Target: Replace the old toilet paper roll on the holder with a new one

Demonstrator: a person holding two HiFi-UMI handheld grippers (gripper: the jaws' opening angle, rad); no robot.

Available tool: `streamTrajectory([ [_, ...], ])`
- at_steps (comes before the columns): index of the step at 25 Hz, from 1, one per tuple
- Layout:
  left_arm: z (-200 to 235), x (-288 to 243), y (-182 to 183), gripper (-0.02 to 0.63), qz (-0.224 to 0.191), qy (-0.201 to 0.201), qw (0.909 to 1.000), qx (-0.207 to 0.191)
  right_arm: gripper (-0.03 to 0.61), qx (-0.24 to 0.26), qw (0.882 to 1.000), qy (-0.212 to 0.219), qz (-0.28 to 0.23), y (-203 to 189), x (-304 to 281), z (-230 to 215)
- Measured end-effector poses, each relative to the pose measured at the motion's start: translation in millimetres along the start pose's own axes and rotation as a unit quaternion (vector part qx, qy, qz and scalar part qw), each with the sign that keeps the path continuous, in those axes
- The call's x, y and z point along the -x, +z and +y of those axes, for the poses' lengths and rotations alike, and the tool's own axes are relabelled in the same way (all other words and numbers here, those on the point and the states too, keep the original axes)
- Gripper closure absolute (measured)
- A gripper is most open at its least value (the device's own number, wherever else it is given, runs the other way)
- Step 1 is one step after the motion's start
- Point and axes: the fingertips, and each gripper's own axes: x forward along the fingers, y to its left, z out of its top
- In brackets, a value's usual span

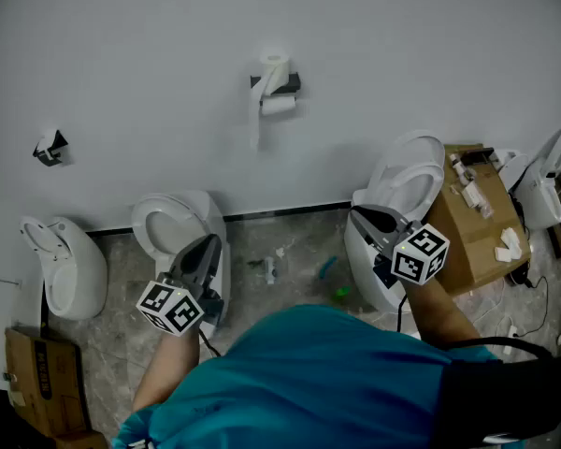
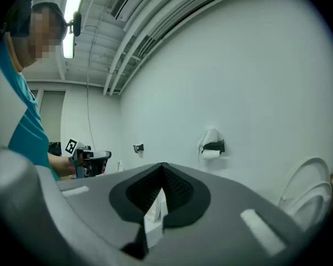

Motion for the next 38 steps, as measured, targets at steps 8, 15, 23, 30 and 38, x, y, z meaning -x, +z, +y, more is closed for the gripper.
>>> streamTrajectory([
  [8,-3,-11,0,0.606,0.004,-0.002,1.0,-0.002,0.578,0.0,1.0,0.001,-0.003,1,2,-9],
  [15,-10,-25,-3,0.606,0.004,0.001,1.0,-0.004,0.577,-0.024,1.0,0.005,-0.017,8,10,-26],
  [23,-37,-61,-15,0.606,0.001,0.009,1.0,-0.005,0.577,-0.022,0.999,0.015,-0.019,12,38,-63],
  [30,-40,-99,-27,0.606,0.019,0.004,0.9998,-0.005,0.577,-0.04,0.999,0.009,-0.012,2,33,-110],
  [38,80,-153,-20,0.606,0.022,-0.022,0.9995,0.007,0.577,-0.036,0.999,0.005,-0.009,2,-81,-144],
])
